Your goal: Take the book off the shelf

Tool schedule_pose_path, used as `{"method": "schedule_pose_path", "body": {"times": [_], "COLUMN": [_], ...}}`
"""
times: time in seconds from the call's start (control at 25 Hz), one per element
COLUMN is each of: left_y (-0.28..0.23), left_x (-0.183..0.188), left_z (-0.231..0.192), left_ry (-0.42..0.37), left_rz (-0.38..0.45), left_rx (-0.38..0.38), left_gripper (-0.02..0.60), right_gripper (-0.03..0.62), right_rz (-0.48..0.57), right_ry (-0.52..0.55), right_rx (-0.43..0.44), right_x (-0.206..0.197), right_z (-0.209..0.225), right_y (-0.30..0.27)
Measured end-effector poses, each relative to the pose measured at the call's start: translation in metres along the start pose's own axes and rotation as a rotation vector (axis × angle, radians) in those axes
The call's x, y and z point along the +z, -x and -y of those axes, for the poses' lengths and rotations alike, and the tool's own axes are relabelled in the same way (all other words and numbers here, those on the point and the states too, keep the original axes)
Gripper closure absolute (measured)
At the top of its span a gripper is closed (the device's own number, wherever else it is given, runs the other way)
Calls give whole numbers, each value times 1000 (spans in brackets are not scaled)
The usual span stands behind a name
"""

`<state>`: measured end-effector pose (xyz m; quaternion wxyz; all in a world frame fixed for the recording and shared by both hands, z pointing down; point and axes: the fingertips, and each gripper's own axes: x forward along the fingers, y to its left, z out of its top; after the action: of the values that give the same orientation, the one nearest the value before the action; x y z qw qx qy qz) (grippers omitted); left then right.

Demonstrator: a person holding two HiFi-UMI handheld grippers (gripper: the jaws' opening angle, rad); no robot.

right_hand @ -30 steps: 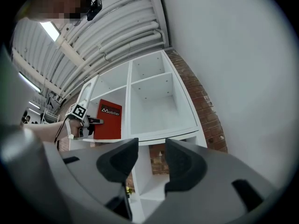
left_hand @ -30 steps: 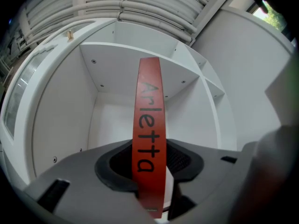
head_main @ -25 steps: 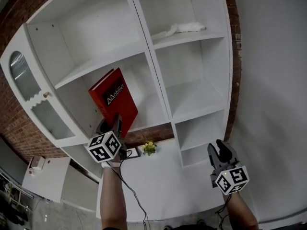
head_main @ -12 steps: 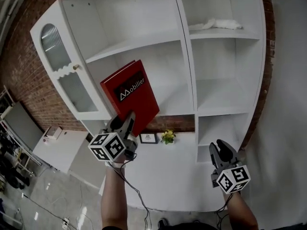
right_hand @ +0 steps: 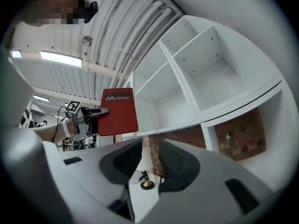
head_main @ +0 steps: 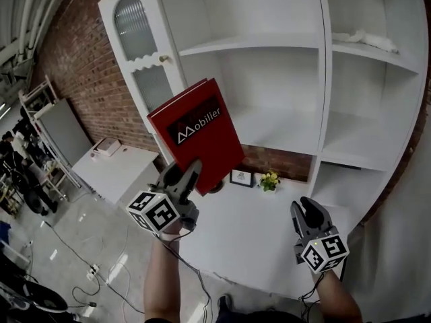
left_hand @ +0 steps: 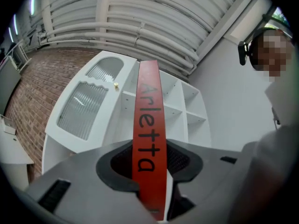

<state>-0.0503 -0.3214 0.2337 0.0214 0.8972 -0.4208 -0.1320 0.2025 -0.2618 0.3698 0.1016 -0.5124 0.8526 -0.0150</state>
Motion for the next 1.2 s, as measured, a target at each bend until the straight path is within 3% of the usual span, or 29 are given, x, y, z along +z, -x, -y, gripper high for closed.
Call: {"method": "schedule_pose_path", "body": {"times": [0.24, 0.52, 0.8, 1.08, 1.2], "left_y": [50, 87, 123, 144, 154], "left_x": [-17, -76, -163, -264, -315], "left_z": [-25, -73, -127, -172, -183], "left_ry": [17, 128, 340, 530, 619], "left_rz": [-40, -158, -255, -421, -529], "left_rx": [69, 93, 128, 119, 93], "left_gripper": [426, 426, 426, 426, 426], "right_gripper": [487, 487, 491, 494, 496], "right_rz": [-42, -71, -124, -174, -190], "right_ry": [-16, -21, -13, -15, -16], "right_rx": [90, 139, 118, 74, 58], "right_x": [-21, -44, -71, -96, -107], "right_z": [-39, -76, -95, -100, -104], "right_y": [-26, -53, -78, -103, -111]}}
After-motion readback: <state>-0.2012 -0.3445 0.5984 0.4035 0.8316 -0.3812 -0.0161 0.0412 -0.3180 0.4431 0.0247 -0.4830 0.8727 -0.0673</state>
